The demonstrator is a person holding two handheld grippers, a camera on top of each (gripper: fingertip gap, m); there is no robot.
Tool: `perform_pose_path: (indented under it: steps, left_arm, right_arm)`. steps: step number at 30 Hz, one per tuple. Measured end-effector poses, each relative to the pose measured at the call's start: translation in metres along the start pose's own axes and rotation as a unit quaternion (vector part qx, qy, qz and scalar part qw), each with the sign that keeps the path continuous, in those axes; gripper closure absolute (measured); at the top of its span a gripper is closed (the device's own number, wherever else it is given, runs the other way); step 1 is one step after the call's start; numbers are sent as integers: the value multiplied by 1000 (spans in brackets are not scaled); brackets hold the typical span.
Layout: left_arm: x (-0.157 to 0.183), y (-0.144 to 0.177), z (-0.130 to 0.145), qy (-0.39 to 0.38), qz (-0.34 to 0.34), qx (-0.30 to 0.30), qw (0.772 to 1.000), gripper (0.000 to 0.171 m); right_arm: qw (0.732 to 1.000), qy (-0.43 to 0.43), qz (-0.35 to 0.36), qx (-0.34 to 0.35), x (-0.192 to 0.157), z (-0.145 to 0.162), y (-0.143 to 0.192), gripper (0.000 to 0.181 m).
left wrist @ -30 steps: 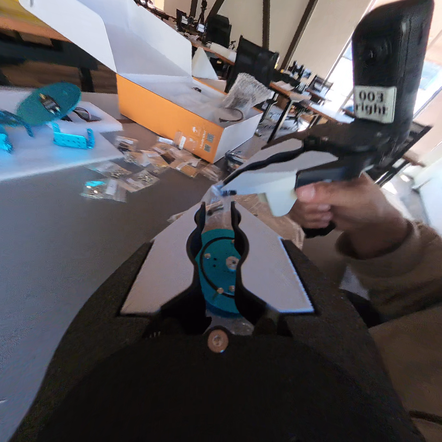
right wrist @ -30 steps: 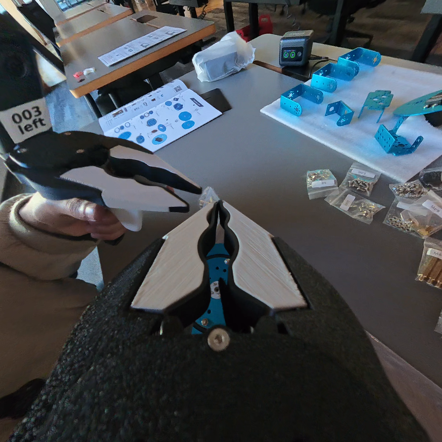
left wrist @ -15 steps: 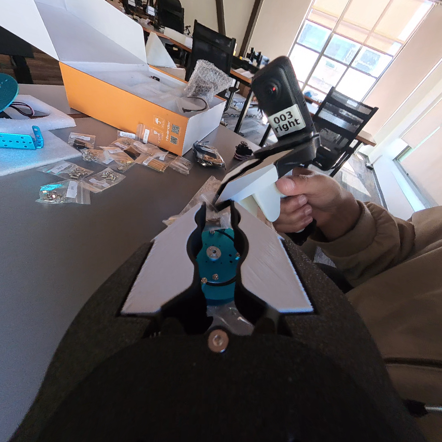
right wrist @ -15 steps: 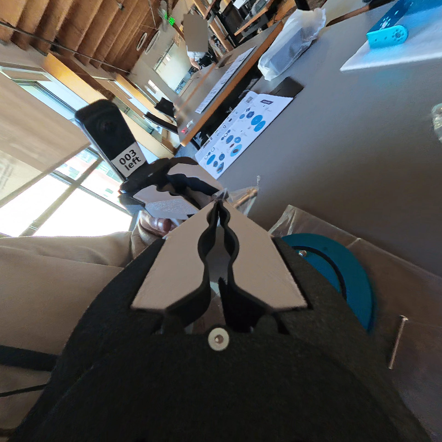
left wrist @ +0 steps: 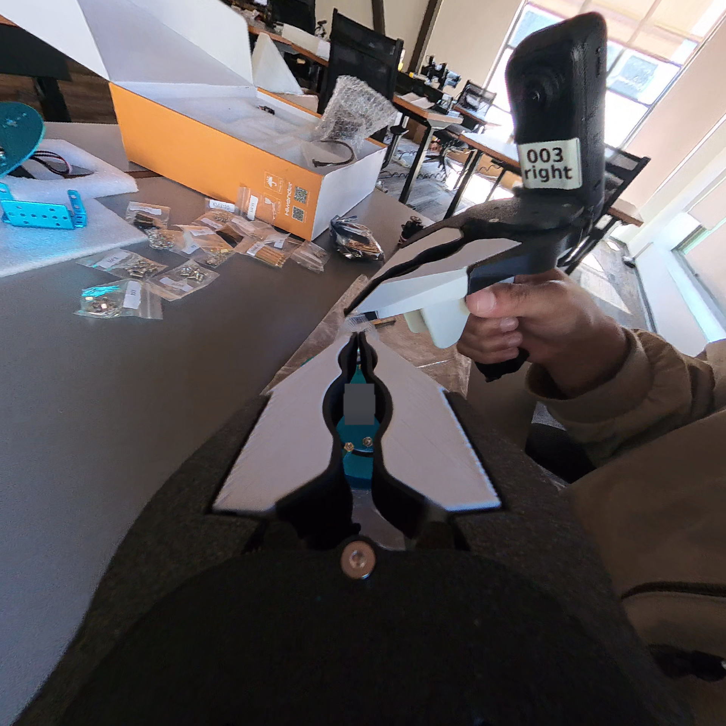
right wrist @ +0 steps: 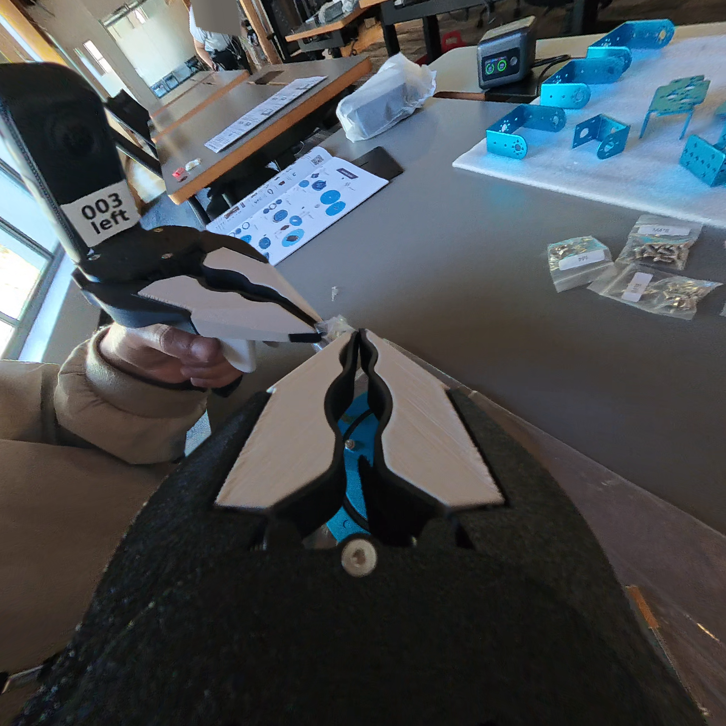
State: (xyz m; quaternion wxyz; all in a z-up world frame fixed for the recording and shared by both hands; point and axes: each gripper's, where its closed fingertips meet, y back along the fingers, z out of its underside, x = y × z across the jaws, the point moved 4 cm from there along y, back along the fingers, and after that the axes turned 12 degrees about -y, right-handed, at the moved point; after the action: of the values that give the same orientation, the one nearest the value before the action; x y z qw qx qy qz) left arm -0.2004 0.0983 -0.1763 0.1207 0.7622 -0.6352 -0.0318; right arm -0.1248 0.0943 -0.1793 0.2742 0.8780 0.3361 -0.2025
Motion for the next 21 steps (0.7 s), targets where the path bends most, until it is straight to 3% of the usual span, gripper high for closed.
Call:
perform_pose_path:
  steps: [3, 5, 6, 8, 10, 12, 16, 20, 21]
  left_arm:
    - [2, 7, -6, -24, 12, 25, 999, 166]
    - [-5, 17, -12, -78, -18, 30, 996, 114]
    - [-7, 19, -9, -114, -23, 20, 993, 104]
    - [-6, 14, -1, -138, 9, 8, 990, 104]
    - [0, 9, 3, -75, 83, 23, 993, 110]
    - [1, 12, -1, 1, 146, 68, 987, 127]
    - [-4, 12, -1, 60, 167, 110, 978, 149]
    - [0, 3, 1, 26, 148, 91, 984, 144]
    - [2, 2, -1, 28, 159, 94, 982, 152]
  right_arm:
    - [999, -8, -43, 7, -9, -4, 6, 181]
    - [996, -26, -82, 8, -13, -8, 13, 181]
    - [995, -35, -94, 0, -12, -9, 15, 181]
    - [987, -65, -148, -7, -17, -11, 20, 181]
    - [976, -93, -195, -6, -20, -15, 23, 181]
    - [970, -114, -215, 0, -17, -19, 24, 181]
    - [946, -171, -275, 17, -10, -20, 31, 181]
    - [931, -201, -305, 19, -8, -17, 30, 181]
    - [931, -202, -305, 19, -8, -17, 30, 181]
